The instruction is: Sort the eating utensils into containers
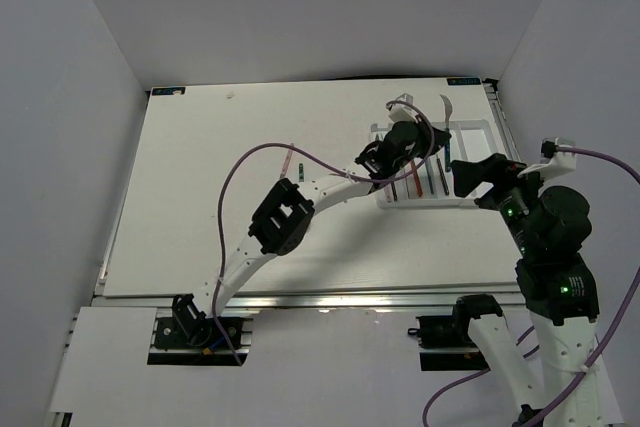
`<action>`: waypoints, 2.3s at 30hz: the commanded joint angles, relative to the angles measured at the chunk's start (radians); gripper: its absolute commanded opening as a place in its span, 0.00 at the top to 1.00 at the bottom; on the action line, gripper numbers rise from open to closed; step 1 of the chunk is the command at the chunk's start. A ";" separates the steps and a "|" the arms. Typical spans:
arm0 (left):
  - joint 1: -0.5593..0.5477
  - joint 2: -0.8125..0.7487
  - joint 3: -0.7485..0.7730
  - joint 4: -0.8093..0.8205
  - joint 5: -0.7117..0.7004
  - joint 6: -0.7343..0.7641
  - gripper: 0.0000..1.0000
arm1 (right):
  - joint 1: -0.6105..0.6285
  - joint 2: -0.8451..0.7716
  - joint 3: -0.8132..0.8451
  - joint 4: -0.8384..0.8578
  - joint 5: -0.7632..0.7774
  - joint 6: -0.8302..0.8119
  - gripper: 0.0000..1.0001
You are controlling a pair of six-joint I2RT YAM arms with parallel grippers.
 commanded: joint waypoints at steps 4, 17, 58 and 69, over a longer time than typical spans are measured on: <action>-0.006 0.051 0.074 0.143 -0.080 -0.071 1.00 | 0.000 -0.001 0.058 -0.027 -0.003 -0.053 0.11; -0.028 0.159 0.146 0.175 -0.086 -0.106 0.62 | 0.000 0.002 0.069 -0.042 -0.049 -0.075 0.11; 0.498 -1.599 -1.288 -0.914 -0.941 0.512 0.02 | 0.675 1.210 0.449 0.182 0.327 0.123 0.11; 0.505 -1.748 -1.423 -0.822 -0.857 0.581 0.02 | 0.710 1.778 0.989 -0.027 0.336 0.099 0.36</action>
